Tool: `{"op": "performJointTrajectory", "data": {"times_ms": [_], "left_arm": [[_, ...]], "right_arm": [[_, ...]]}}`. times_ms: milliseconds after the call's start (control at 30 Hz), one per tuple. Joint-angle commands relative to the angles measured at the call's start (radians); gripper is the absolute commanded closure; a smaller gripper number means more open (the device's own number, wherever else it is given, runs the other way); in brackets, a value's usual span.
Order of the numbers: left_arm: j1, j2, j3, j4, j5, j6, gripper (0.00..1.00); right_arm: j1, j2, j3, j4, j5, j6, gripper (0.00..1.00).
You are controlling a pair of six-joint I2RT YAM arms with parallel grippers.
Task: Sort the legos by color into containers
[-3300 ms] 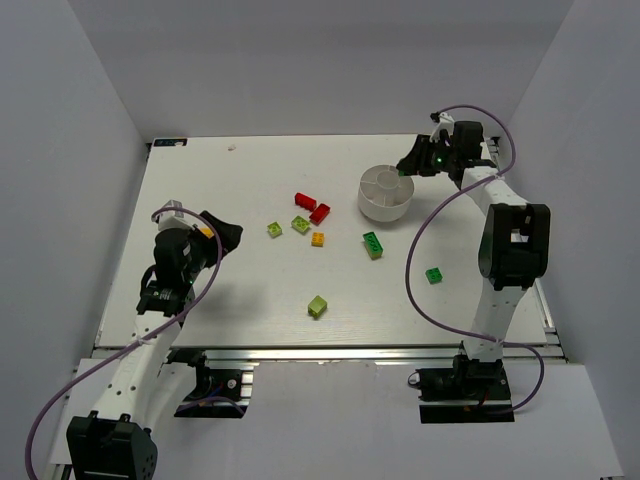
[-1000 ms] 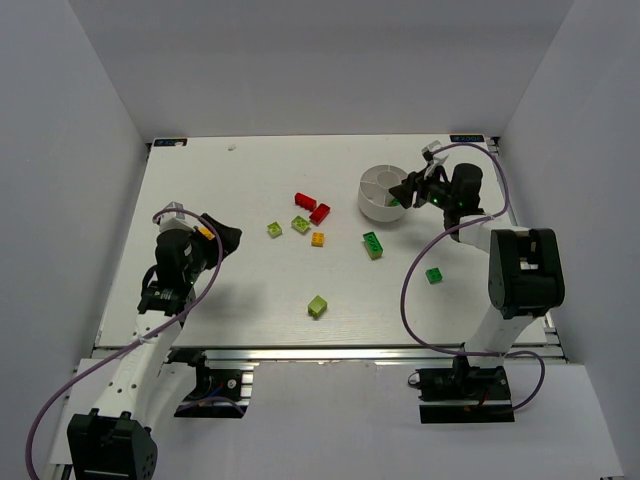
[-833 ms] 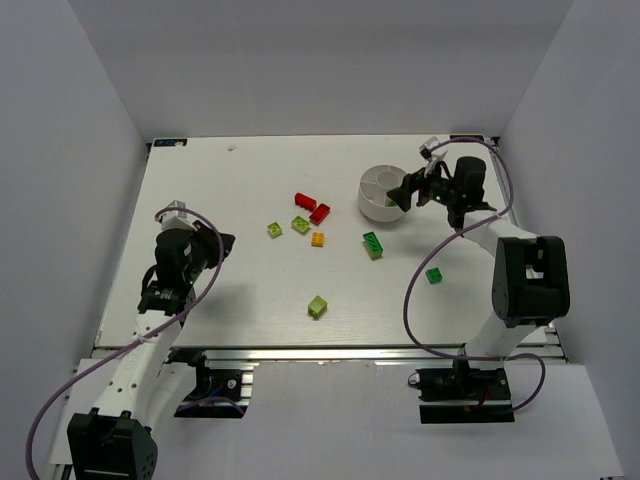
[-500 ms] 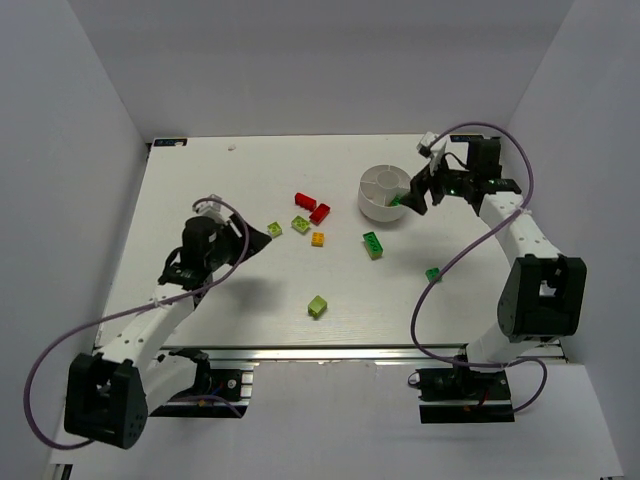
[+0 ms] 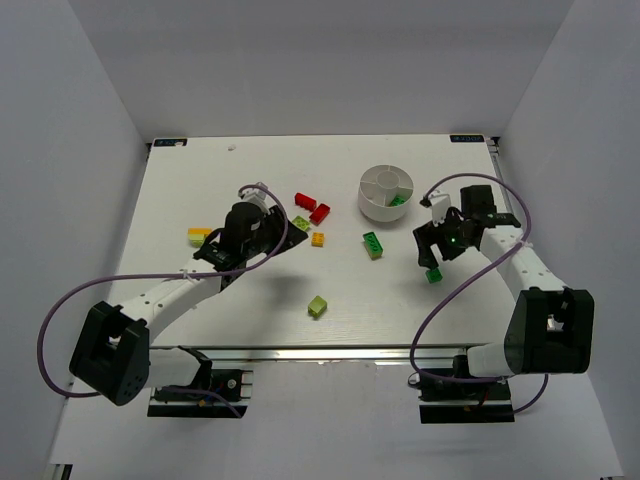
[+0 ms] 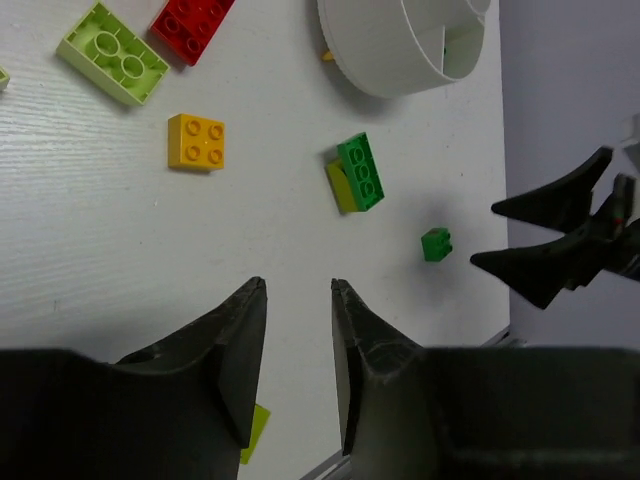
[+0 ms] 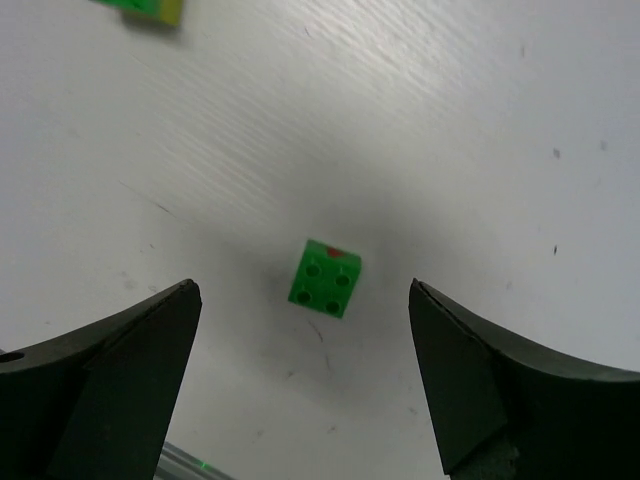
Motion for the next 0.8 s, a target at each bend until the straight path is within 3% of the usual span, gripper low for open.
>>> {"op": "performJointTrajectory", "data": {"times_ms": [0, 67, 267, 767], "left_arm": [[-0.008, -0.014, 0.004, 0.016, -0.031, -0.016, 0.60], [-0.009, -0.023, -0.003, 0.008, -0.032, -0.017, 0.60], [-0.009, -0.060, -0.024, -0.022, -0.055, -0.019, 0.46], [-0.009, -0.088, -0.032, -0.048, -0.091, -0.002, 0.41]], "right_arm": [[0.010, -0.026, -0.026, -0.016, 0.227, 0.088, 0.11], [0.017, -0.014, -0.049, 0.000, 0.279, 0.115, 0.10], [0.029, 0.067, -0.054, 0.039, 0.297, 0.177, 0.12], [0.049, 0.192, -0.043, 0.023, 0.237, 0.220, 0.41]]}}
